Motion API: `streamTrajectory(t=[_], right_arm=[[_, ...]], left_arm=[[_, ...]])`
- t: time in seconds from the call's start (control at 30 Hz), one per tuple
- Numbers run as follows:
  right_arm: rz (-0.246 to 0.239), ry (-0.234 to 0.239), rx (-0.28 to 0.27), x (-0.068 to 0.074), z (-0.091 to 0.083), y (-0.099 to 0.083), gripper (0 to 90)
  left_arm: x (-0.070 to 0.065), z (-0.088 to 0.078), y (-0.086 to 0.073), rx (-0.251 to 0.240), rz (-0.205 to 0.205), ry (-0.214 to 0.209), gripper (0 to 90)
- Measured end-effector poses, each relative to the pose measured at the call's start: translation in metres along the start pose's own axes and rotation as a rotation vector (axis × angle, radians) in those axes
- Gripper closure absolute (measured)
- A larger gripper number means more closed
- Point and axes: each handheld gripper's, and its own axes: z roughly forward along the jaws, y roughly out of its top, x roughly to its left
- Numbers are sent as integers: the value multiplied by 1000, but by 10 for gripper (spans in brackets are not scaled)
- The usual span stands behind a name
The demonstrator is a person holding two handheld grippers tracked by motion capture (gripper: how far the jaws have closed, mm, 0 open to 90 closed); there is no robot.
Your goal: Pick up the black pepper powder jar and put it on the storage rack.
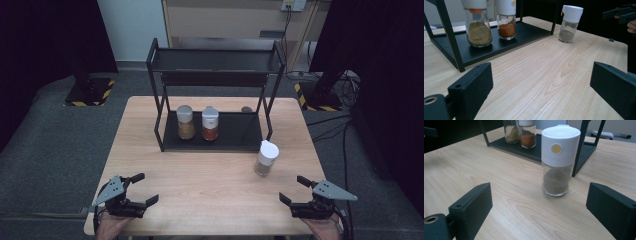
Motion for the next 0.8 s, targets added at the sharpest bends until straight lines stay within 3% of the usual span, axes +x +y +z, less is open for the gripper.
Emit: streamTrajectory(t=[0.33,0.8], right_arm=[[-2,5,-16,6,-4,8,68],[16,-30,-10,8,-15,40,47]], left_arm=[[0,0,0,5,-3,3,35],[0,0,1,8,-5,5,35]])
